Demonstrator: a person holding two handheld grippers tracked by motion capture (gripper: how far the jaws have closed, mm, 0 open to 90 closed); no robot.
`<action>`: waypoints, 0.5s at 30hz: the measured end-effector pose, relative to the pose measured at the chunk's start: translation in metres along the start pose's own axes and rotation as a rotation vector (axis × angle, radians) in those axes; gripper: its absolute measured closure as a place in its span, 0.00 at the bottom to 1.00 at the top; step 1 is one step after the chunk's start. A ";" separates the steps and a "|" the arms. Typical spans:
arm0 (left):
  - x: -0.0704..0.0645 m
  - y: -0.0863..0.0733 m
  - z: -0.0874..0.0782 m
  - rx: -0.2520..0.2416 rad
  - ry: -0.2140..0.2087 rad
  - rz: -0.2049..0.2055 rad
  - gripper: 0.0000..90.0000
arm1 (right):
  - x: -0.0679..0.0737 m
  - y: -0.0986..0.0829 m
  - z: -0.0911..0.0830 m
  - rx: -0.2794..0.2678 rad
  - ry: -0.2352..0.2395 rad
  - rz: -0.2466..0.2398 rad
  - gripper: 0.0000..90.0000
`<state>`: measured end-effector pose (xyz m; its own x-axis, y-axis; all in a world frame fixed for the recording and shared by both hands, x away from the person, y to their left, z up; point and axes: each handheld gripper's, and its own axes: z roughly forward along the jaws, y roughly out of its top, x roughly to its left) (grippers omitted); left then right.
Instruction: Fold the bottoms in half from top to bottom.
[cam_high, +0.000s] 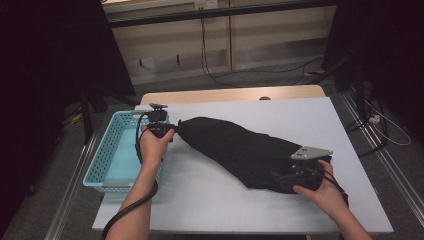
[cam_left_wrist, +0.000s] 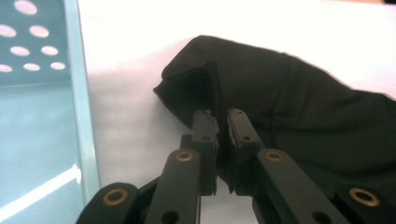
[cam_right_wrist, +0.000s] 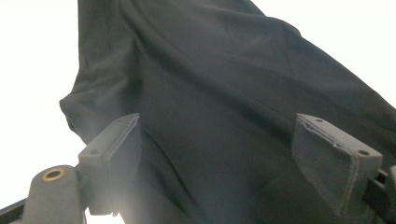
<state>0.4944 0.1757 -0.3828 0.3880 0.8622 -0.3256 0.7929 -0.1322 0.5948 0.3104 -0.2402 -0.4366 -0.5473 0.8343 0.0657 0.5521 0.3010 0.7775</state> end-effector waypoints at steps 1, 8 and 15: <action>-0.001 0.002 -0.001 0.005 -0.001 0.002 0.93 | 0.000 0.000 0.000 0.000 0.000 0.001 0.18; 0.001 0.014 -0.013 0.012 0.049 0.010 0.94 | 0.000 0.000 -0.001 -0.004 0.000 0.000 0.18; 0.016 0.018 -0.024 0.005 0.110 -0.017 0.94 | -0.001 0.001 -0.002 -0.008 0.002 0.003 0.18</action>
<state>0.5037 0.1988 -0.3600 0.3207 0.9128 -0.2529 0.8014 -0.1191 0.5862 0.3101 -0.2418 -0.4345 -0.5465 0.8346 0.0694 0.5488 0.2943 0.7824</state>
